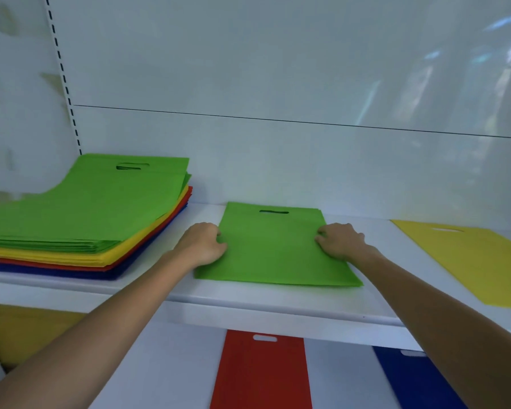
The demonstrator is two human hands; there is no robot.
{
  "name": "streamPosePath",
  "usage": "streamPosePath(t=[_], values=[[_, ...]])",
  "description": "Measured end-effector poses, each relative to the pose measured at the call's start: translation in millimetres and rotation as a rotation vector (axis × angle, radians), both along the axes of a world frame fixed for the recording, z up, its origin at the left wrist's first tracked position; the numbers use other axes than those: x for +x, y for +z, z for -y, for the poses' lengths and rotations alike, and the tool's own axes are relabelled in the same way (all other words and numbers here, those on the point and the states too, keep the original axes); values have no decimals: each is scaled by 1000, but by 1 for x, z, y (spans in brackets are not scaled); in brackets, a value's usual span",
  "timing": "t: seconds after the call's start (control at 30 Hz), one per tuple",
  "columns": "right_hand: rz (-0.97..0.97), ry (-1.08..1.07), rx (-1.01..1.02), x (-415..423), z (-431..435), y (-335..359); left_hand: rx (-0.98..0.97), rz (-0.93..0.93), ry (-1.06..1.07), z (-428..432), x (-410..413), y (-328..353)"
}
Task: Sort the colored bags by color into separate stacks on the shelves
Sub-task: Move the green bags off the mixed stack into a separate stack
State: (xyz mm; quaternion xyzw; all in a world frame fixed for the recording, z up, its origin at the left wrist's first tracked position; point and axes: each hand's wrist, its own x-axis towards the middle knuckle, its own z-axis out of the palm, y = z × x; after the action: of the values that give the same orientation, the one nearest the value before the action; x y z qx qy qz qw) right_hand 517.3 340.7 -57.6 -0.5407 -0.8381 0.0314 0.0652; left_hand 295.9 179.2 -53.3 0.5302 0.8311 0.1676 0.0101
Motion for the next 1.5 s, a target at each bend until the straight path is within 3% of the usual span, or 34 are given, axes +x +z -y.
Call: streamPosePath(t=[0.27,0.6,0.8,0.97,1.1,1.3,1.4,1.5], values=[[107,-49,-18,-9,6,8,22,-2,-28,-6,-11,11],[-316,147,243,-108,52,75,294,4,-117,34,-105,90],[-396,151,157,-197,85,80,256,3,23,99,-210,85],[-353,135,48,-263,109,73,152,53,212,147,-287,73],[-381,126,-58,-293,122,65,94,90,207,163,-318,56],[-614,-10,-196,-299,122,58,211,226,159,155,-324,44],[-739,-59,-132,-300,125,55,311,200,151,151,-325,45],[-723,-29,-22,-307,132,50,372,146,123,150,-325,46]])
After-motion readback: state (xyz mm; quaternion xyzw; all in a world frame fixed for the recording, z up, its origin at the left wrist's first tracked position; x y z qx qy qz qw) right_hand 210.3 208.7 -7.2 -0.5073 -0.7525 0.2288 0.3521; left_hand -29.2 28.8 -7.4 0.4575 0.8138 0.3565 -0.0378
